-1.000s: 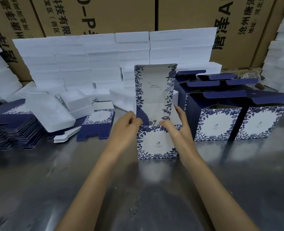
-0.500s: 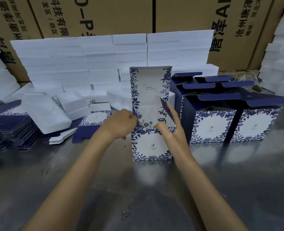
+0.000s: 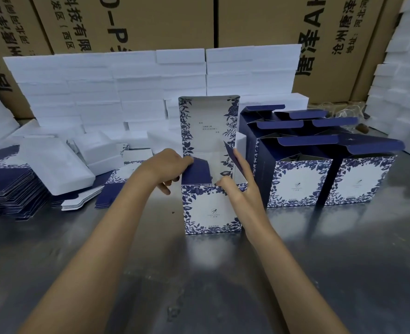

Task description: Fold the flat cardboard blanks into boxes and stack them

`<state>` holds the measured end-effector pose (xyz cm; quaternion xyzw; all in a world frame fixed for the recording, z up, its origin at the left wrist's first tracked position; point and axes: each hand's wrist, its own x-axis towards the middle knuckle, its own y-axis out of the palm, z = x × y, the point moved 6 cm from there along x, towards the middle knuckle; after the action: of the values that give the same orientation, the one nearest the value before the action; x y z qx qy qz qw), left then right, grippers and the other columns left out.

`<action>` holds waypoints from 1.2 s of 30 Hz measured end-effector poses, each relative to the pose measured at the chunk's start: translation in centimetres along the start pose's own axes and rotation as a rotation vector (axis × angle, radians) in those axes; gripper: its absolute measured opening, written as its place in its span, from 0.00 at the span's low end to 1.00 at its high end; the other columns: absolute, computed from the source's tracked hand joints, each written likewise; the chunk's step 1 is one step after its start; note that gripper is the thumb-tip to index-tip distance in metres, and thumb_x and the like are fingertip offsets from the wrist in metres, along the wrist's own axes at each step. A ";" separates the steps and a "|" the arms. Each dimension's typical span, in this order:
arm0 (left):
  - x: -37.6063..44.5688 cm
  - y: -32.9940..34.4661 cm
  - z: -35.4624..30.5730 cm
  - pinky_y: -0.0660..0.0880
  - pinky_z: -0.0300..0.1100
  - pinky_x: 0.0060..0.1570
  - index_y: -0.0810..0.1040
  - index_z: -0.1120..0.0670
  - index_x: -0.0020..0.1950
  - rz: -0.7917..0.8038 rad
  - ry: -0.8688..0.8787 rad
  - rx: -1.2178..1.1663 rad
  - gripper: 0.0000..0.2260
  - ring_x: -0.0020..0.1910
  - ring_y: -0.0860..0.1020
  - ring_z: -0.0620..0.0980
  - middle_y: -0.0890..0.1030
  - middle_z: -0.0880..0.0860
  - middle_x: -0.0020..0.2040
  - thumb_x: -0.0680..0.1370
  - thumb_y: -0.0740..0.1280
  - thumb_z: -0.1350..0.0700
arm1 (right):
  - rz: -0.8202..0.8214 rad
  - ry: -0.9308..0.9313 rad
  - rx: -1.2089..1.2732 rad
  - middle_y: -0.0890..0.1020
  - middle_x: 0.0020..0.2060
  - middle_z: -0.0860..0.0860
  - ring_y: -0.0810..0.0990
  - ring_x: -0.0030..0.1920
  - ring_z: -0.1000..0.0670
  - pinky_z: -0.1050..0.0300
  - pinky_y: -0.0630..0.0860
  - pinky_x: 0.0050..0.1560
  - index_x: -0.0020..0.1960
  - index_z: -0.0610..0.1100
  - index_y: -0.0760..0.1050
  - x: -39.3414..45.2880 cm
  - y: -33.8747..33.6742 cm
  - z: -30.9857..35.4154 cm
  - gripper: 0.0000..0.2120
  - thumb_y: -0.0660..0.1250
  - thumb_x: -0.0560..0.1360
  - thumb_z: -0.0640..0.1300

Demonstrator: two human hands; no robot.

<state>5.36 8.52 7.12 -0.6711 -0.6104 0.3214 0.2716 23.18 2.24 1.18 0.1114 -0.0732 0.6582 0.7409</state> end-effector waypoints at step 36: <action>-3.0 5.2 2.8 0.76 0.47 0.52 0.83 0.45 0.55 -0.185 0.286 -1.129 0.14 0.49 0.81 0.47 0.83 0.42 0.46 0.70 0.69 0.53 | 0.421 0.220 -0.696 0.66 0.22 0.48 0.63 0.22 0.50 0.62 0.65 0.26 0.34 0.42 0.69 3.4 -3.2 4.4 0.24 0.66 0.81 0.56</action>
<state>6.40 4.94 1.67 -0.6923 -0.7005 -0.1720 -0.0211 26.96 4.05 6.05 -0.2339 -0.2328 0.7391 0.5872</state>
